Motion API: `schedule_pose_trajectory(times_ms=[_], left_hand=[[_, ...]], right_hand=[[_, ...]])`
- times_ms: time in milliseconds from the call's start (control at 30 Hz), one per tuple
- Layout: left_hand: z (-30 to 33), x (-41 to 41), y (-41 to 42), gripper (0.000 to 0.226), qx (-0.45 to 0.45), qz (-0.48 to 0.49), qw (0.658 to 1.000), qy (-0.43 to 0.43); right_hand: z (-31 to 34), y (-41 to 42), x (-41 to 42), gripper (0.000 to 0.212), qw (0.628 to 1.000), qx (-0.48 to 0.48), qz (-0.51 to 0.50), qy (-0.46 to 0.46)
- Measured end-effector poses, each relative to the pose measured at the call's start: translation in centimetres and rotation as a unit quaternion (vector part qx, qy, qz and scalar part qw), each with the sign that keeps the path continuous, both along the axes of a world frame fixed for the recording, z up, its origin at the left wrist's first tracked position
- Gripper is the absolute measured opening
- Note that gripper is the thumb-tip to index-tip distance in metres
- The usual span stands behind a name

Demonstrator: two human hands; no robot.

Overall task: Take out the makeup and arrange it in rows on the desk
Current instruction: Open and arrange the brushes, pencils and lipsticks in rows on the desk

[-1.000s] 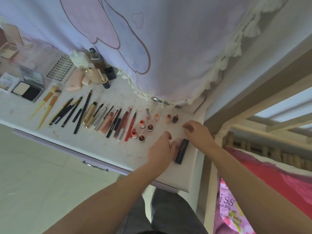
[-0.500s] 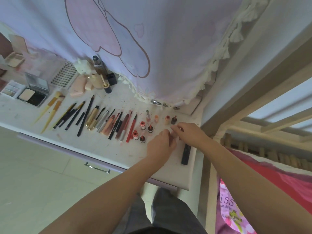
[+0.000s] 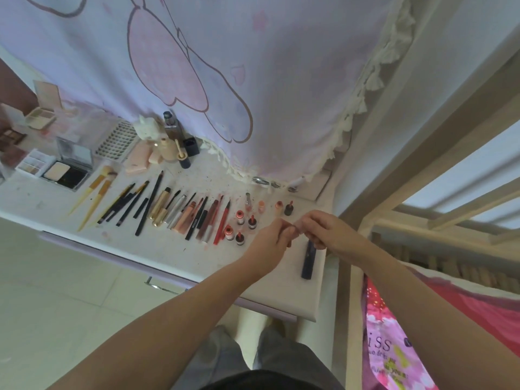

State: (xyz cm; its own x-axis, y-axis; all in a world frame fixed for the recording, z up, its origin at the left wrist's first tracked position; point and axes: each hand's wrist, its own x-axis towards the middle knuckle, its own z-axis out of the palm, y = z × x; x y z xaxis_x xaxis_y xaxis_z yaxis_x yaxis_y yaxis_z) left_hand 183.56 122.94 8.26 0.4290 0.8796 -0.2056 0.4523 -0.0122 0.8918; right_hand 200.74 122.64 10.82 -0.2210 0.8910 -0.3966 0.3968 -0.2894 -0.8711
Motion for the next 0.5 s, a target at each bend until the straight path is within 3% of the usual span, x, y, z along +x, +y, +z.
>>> schedule_pose_trajectory(times_ms=[67, 167, 300, 433, 500], left_hand=[[0.3, -0.6, 0.0, 0.016, -0.002, -0.009, 1.000, -0.011], [0.8, -1.2, 0.1, 0.012, 0.016, -0.043, 0.999, 0.007], [1.0, -1.2, -0.3, 0.007, 0.042, -0.073, 0.996, 0.026], [1.4, -1.4, 0.0, 0.010, 0.039, -0.069, 0.997, 0.013], [1.7, -1.5, 0.4, 0.010, 0.043, -0.068, 0.997, 0.008]], right_hand=[[0.7, -0.4, 0.2, 0.023, 1.000, -0.006, 0.010, 0.017], [2.1, -0.4, 0.8, 0.029, 0.996, -0.087, 0.028, 0.023], [3.3, 0.0, 0.2, 0.056, 0.982, -0.099, 0.114, -0.113], [4.1, 0.2, 0.5, 0.032, 0.988, -0.093, 0.107, -0.067], [4.6, 0.3, 0.8, 0.029, 0.989, -0.101, 0.096, -0.047]])
